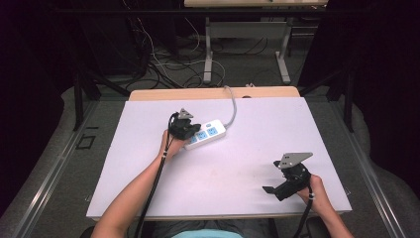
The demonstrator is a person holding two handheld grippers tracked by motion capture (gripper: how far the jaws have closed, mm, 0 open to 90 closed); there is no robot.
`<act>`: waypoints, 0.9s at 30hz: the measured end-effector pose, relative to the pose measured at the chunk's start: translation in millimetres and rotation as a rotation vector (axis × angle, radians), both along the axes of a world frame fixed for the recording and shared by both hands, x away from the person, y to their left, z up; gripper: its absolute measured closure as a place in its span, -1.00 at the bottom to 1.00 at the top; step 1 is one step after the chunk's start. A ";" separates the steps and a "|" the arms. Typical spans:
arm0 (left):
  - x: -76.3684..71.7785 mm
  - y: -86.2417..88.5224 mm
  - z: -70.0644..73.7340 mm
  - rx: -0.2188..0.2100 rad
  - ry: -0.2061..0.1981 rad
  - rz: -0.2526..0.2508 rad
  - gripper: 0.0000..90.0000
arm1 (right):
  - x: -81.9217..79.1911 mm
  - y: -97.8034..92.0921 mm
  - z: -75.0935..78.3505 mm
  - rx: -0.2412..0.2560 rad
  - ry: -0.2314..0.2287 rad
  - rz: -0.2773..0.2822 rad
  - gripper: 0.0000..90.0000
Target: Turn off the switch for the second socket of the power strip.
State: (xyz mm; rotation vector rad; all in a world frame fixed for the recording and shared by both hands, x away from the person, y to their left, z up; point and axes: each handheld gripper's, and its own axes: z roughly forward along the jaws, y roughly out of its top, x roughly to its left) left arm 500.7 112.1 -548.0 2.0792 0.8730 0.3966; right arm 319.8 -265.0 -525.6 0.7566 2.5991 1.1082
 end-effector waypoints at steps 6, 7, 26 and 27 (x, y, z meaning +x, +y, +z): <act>-0.1 0.0 0.0 -0.001 0.000 0.001 1.00 | 0.6 -0.1 -0.5 0.004 -0.016 0.005 -0.98; -0.2 -0.1 0.0 0.000 0.000 0.002 1.00 | -0.4 0.2 -0.4 0.007 -0.007 -0.004 -0.98; 1.1 2.5 -0.2 -0.027 0.016 -0.005 1.00 | -1.1 -0.8 0.8 0.010 -0.016 -0.003 -0.98; 0.9 1.6 0.2 -0.012 0.004 -0.005 1.00 | -1.1 -0.7 0.7 0.011 -0.015 -0.004 -0.98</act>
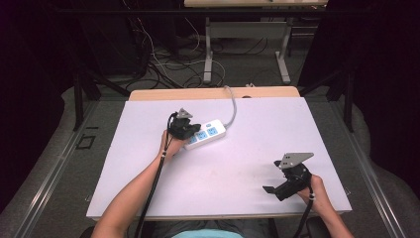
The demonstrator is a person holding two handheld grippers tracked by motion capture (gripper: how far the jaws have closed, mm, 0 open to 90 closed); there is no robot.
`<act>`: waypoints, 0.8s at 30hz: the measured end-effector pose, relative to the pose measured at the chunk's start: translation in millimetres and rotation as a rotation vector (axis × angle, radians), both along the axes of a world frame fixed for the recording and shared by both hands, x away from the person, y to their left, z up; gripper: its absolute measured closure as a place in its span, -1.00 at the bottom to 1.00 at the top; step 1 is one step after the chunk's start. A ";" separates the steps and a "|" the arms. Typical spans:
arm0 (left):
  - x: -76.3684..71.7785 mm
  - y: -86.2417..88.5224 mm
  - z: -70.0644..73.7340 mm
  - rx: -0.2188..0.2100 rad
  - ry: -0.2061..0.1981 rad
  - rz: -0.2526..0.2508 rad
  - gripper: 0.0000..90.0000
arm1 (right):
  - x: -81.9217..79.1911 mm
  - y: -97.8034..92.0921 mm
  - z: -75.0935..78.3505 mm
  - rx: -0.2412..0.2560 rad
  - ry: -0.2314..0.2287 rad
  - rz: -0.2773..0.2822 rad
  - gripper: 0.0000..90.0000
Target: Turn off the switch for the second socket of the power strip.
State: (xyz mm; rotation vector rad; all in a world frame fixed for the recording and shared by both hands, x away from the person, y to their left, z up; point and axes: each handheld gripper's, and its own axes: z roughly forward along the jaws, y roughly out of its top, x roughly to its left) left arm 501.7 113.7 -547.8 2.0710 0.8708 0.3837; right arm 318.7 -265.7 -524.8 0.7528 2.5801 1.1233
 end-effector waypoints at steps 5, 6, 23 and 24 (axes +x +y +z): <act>0.5 0.5 -0.4 -0.005 -0.003 0.003 1.00 | 0.2 0.4 -0.2 -0.003 0.001 -0.001 -0.98; 0.6 0.5 -0.3 -0.003 -0.004 0.001 1.00 | 0.1 0.2 0.4 -0.010 0.007 0.001 -0.98; -1.6 -1.6 3.4 0.005 -0.009 0.006 1.00 | 0.8 1.0 -1.0 0.001 -0.011 0.005 -0.98; -1.9 -2.0 3.7 0.011 -0.011 0.008 1.00 | 0.8 1.2 -1.0 0.002 -0.013 0.001 -0.98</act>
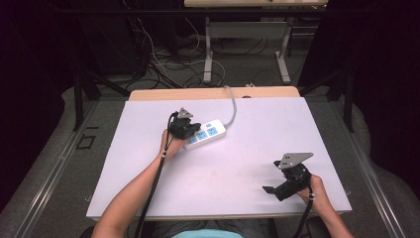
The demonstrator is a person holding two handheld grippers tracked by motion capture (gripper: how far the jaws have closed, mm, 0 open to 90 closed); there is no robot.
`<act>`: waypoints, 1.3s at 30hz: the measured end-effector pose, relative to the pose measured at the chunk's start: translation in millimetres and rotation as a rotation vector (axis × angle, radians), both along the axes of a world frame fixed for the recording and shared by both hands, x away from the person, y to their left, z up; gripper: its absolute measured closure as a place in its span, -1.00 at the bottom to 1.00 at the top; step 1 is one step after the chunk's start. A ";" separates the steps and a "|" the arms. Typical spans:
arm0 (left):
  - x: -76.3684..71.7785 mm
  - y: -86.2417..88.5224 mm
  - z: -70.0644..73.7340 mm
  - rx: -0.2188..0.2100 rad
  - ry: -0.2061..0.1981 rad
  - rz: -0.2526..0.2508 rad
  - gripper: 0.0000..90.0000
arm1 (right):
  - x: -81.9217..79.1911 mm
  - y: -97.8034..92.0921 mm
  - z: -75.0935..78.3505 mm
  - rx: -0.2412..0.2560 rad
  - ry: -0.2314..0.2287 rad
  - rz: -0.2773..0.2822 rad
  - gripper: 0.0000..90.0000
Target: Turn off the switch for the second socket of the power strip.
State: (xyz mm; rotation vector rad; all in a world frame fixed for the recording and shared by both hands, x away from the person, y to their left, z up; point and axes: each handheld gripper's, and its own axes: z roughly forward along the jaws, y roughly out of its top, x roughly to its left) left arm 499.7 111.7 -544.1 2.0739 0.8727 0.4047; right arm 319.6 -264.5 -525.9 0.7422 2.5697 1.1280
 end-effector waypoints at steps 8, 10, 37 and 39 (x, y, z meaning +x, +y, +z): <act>-0.3 -0.1 0.3 0.002 0.001 0.004 1.00 | -1.0 -0.4 0.9 -0.004 0.014 0.002 -0.98; -0.6 -0.7 0.2 -0.001 0.002 0.007 1.00 | -0.8 -0.4 1.1 -0.005 0.005 0.001 -0.98; -3.3 -0.1 10.6 -0.015 -0.004 0.020 0.43 | -1.0 -0.1 0.8 -0.002 0.010 -0.001 -0.98; -3.9 -0.3 12.9 -0.007 -0.011 0.021 0.29 | -0.6 -0.5 1.2 -0.005 0.008 0.004 -0.98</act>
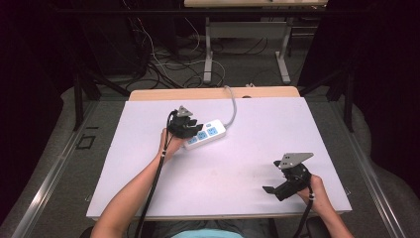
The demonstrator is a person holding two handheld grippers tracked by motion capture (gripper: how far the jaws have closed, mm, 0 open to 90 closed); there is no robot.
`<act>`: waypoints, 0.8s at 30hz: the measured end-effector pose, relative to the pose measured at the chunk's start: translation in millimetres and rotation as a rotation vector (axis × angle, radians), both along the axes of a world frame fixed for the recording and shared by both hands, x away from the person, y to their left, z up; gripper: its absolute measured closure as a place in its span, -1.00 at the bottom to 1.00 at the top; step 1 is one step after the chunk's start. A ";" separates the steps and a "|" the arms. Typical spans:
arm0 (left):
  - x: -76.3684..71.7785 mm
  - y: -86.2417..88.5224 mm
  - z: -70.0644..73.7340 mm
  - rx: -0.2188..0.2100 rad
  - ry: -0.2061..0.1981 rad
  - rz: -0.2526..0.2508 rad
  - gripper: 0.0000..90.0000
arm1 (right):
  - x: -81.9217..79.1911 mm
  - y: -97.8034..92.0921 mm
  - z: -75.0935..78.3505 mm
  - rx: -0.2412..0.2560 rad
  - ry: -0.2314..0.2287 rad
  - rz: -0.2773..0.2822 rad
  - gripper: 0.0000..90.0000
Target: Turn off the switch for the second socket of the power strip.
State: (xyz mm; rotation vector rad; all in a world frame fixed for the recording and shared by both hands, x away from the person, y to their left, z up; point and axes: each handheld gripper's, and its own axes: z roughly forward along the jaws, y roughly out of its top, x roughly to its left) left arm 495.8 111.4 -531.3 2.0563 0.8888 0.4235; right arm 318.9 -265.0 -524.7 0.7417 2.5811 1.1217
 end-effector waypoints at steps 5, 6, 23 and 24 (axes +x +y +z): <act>-2.8 -2.0 5.5 0.013 0.006 -0.010 -0.26 | -0.7 0.2 0.0 0.002 0.002 -0.005 -0.98; -3.8 -2.6 6.2 0.017 0.005 -0.005 -0.34 | 0.1 0.0 0.0 0.000 -0.007 0.002 -0.98; -10.7 7.4 19.3 0.011 0.013 0.020 -1.00 | -1.2 0.1 0.5 0.001 0.002 -0.006 -0.98; -11.2 7.5 19.6 0.010 0.015 0.023 -1.00 | -0.9 0.0 0.5 0.001 -0.006 -0.004 -0.98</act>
